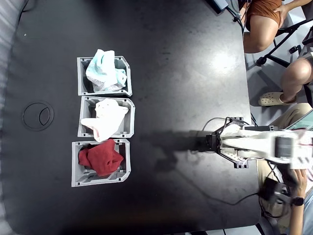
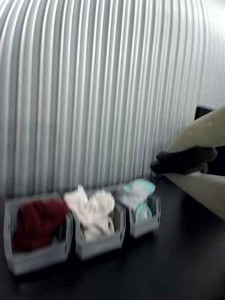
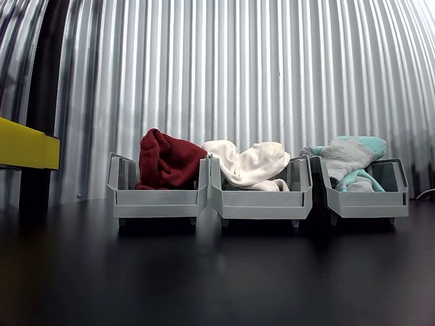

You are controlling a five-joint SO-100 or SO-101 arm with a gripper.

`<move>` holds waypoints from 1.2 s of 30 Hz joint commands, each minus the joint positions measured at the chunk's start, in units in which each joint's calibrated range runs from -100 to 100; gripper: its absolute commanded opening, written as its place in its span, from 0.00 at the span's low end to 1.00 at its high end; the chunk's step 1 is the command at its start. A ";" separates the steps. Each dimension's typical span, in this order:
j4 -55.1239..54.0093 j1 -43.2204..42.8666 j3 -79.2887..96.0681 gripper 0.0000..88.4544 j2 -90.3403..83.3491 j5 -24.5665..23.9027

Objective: Put the sock in the container

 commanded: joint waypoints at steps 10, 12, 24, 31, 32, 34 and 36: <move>-40.65 7.91 38.91 0.01 -0.42 0.29; -43.72 8.23 42.79 0.01 -0.42 0.29; -43.81 8.30 45.31 0.01 0.00 0.29; -43.81 8.23 45.31 0.02 0.00 0.29; -43.81 8.15 45.31 0.02 0.00 0.29; -43.81 8.07 45.31 0.02 0.00 0.29; -43.81 8.07 45.31 0.02 0.00 0.29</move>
